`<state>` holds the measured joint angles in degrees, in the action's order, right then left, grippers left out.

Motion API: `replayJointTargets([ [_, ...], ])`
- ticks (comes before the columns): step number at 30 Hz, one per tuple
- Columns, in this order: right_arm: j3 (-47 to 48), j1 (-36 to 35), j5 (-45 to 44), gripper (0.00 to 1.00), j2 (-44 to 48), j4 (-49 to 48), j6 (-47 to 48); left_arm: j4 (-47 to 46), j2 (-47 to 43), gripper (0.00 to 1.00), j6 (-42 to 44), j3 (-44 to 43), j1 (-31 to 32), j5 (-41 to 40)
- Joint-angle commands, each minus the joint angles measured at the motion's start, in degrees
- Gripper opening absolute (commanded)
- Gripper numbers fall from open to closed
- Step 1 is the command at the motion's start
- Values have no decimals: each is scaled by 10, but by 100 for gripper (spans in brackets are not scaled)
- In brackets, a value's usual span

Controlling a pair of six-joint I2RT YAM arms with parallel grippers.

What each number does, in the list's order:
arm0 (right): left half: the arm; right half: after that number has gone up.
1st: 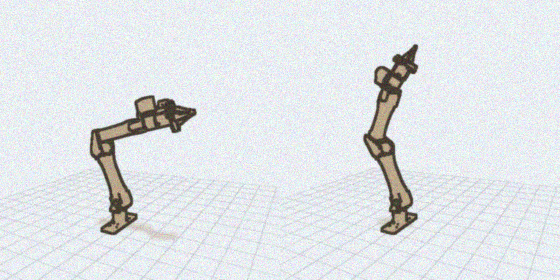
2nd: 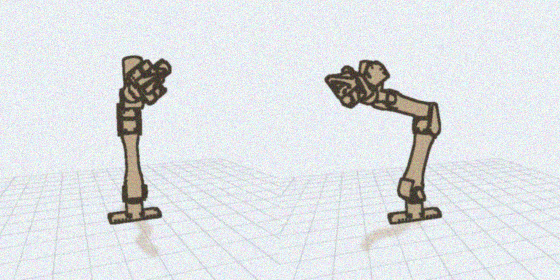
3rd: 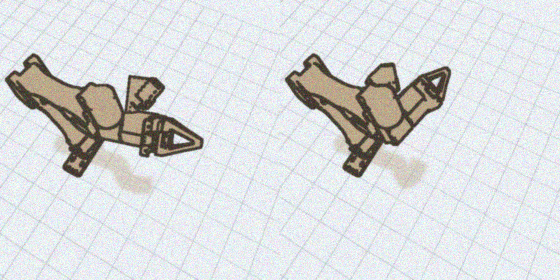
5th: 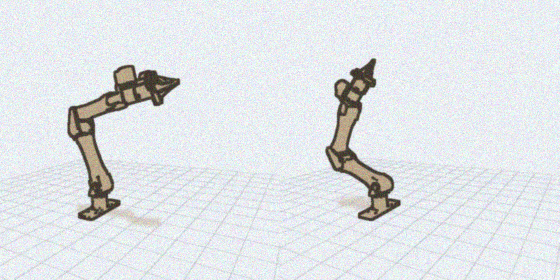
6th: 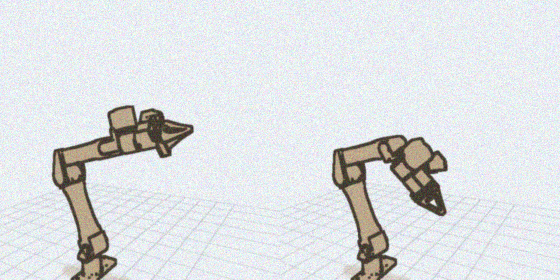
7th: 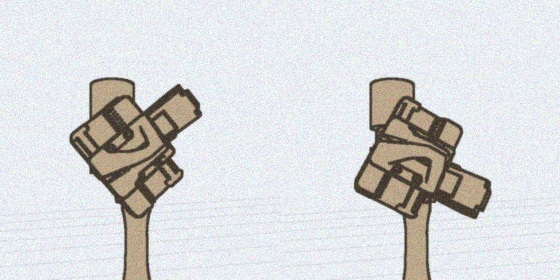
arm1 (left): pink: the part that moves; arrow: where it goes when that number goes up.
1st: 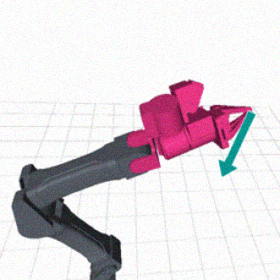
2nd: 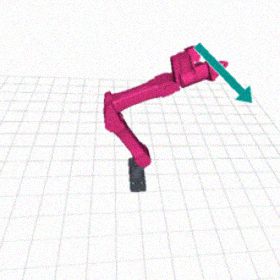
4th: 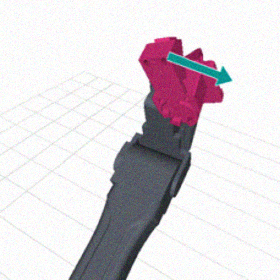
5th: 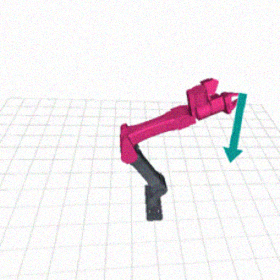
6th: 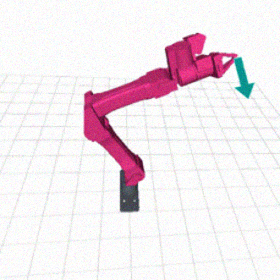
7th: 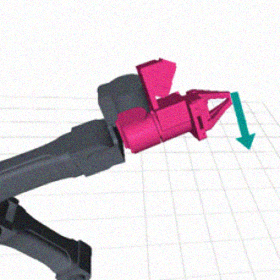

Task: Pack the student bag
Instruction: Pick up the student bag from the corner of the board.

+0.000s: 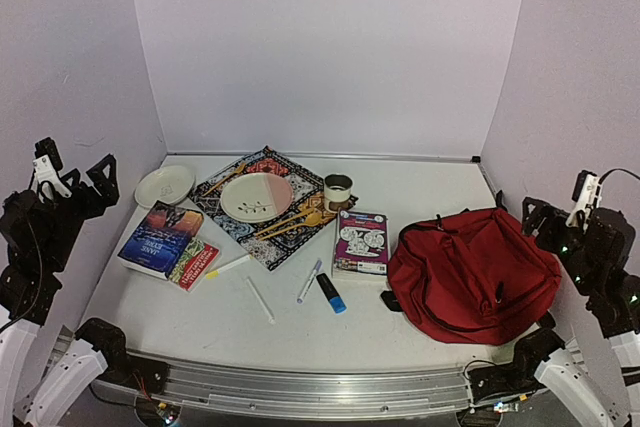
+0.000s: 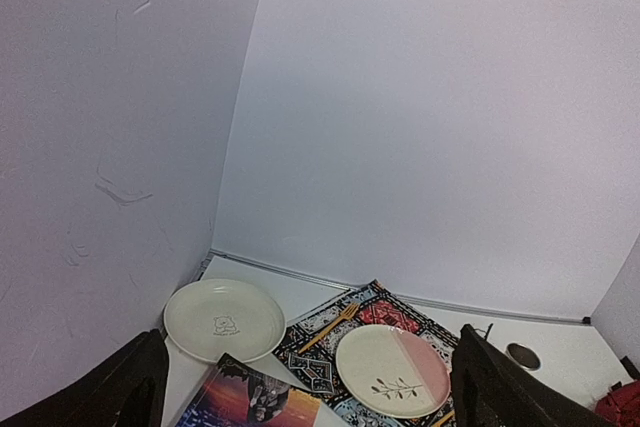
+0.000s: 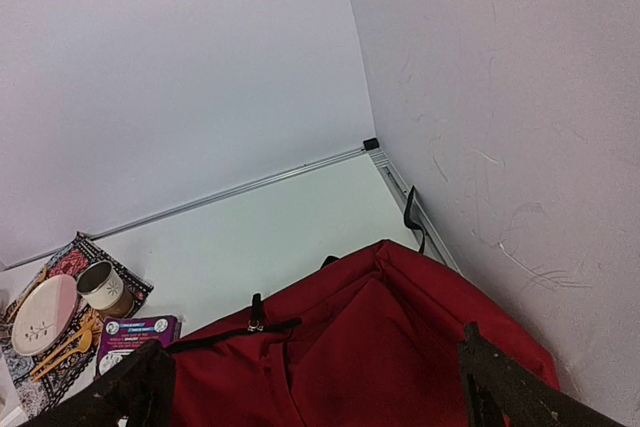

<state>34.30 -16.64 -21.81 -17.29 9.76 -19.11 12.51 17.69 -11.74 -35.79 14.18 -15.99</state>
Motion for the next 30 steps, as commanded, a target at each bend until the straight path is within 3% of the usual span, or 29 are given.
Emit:
replayJointTargets([
  [1, 11, -1, 20, 98, -21, -33, -3, -22, 6, 99, 15, 0, -3, 34],
  [8, 30, 0, 104, 98, -106, -32, -33, -35, 77, 99, -28, 1, -3, 69],
  [13, 51, 0, 170, 98, -186, -12, -47, -7, 184, 99, -7, -48, -3, 206],
  [23, 63, -3, 251, 98, -335, 15, -63, 8, 267, 99, -40, -73, -3, 257],
  [30, 77, -61, 268, 98, -437, 2, -64, 13, 338, 99, -78, -88, 4, 302],
])
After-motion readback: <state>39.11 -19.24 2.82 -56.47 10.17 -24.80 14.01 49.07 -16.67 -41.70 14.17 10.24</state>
